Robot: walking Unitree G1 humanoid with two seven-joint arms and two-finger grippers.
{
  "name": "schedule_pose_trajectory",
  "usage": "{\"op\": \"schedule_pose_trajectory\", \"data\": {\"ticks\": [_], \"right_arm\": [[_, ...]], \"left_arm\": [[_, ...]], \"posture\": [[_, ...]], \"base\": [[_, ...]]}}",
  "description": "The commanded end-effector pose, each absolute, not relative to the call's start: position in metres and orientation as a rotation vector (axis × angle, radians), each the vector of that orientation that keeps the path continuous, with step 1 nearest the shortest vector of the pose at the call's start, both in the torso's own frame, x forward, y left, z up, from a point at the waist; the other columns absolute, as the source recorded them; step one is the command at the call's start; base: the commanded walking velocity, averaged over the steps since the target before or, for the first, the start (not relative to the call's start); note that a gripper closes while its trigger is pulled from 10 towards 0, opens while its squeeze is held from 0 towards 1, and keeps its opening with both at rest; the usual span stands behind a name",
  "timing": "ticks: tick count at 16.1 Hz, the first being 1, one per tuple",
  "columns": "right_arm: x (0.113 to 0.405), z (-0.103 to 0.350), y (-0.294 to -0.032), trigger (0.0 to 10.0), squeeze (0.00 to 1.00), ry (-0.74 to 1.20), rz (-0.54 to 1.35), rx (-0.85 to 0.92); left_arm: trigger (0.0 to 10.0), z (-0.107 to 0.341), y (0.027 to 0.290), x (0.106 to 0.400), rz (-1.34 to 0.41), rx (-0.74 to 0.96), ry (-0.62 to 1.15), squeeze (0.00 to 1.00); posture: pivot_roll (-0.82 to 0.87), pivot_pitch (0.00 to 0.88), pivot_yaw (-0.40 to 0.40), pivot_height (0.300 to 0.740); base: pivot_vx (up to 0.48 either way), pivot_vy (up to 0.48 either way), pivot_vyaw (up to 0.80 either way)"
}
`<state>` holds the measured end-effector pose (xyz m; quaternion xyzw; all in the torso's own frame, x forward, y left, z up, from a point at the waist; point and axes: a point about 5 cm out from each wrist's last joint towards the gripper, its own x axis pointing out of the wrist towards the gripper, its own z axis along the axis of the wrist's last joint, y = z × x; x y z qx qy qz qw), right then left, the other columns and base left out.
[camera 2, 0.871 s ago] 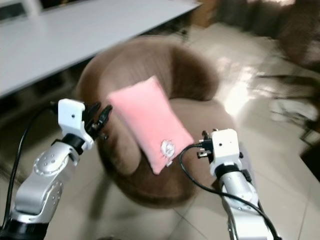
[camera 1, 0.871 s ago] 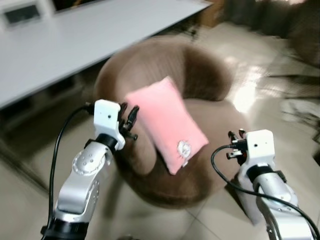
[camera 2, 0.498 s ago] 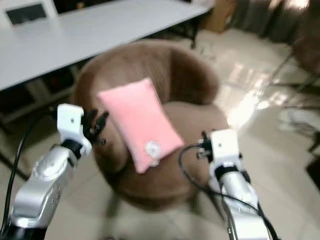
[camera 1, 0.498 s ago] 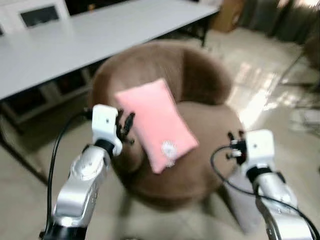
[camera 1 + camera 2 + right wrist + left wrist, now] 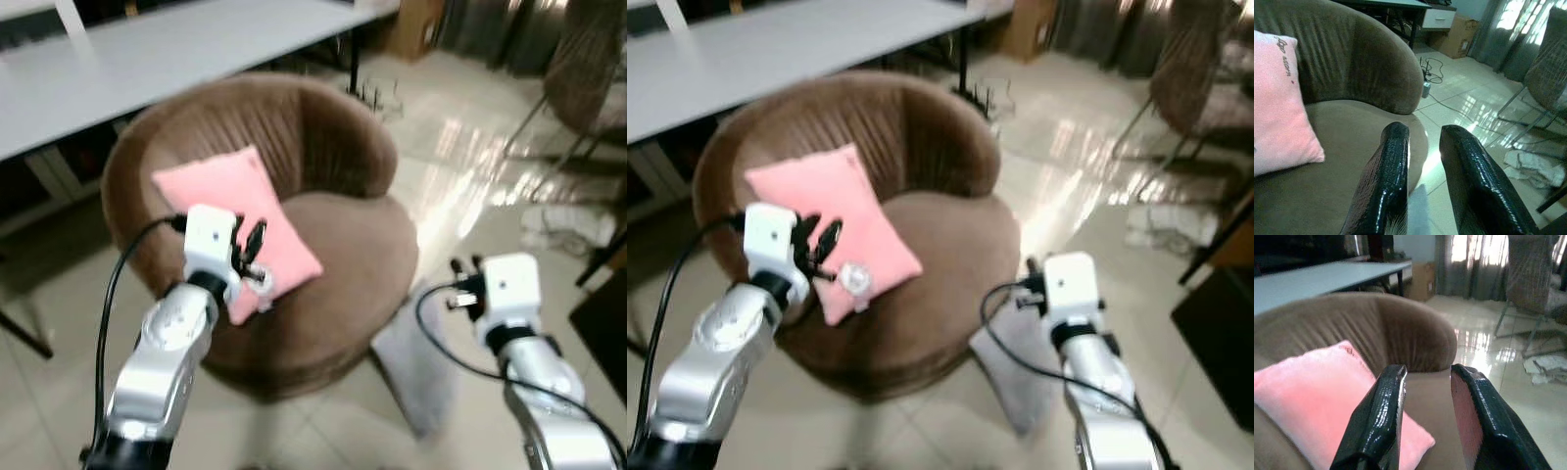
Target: Move the pillow to the sofa from floor
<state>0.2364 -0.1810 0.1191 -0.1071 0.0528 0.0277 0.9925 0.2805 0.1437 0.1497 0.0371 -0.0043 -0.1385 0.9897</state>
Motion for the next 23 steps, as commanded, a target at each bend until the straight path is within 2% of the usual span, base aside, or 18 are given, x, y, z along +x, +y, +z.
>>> {"op": "schedule_pose_trajectory", "data": {"ticks": [1,23], "right_arm": [[0.2394,0.1216,-0.1744,10.0,0.0,0.087,0.071,-0.2],[0.2369,0.1176,-0.1733,10.0,0.0,0.086,0.115,-0.232]], "left_arm": [[10.0,0.1483,0.1505,0.2806,-0.261,0.094,0.002,0.0],[10.0,0.1443,0.1463,0.2796,-0.287,0.113,0.003,0.0]], "posture": [[-0.05,0.03,0.047,0.74],[-0.05,0.004,0.052,0.74]], "base": [[0.0,-0.48,0.8],[0.0,-0.48,0.75]]}}
